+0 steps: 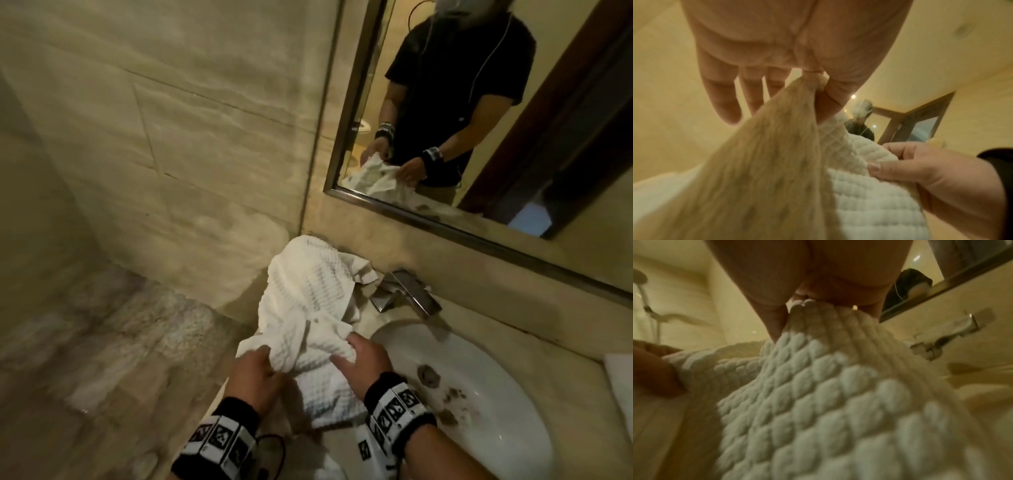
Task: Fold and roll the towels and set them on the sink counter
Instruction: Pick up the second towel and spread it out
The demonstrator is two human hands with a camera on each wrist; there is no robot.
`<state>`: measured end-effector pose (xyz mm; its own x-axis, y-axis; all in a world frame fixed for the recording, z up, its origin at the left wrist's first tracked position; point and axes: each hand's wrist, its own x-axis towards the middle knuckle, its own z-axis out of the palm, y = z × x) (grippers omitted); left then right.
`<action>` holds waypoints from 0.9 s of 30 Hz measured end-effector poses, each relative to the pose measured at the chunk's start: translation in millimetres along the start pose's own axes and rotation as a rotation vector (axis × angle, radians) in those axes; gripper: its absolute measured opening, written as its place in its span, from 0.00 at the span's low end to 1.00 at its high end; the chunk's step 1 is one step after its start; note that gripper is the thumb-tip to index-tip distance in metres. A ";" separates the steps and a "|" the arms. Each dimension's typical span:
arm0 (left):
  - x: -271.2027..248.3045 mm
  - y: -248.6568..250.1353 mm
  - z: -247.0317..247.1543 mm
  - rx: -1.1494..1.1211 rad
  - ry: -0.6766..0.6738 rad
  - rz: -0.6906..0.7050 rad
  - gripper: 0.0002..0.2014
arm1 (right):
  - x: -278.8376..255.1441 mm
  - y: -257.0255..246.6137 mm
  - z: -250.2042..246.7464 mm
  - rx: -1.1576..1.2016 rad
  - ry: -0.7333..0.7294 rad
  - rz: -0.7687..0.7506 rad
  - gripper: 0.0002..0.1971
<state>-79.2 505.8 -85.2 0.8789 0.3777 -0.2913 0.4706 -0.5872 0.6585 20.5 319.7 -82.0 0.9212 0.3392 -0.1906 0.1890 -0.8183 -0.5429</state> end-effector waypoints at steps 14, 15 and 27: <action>-117.0 199.8 -93.4 -0.426 0.350 0.819 0.28 | -106.8 -78.7 -228.2 0.376 0.647 -0.844 0.04; -119.8 207.3 -94.7 -0.277 0.411 0.866 0.29 | -113.9 -84.4 -242.5 0.361 0.685 -0.889 0.05; -199.7 338.2 -105.7 -0.570 0.501 0.838 0.07 | -200.4 -33.9 -369.0 0.364 0.693 -0.697 0.18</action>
<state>-103.8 307.4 269.0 0.7100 0.3385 0.6175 -0.4692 -0.4264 0.7733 -45.1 108.2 276.3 0.6625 0.2475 0.7070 0.7450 -0.3155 -0.5877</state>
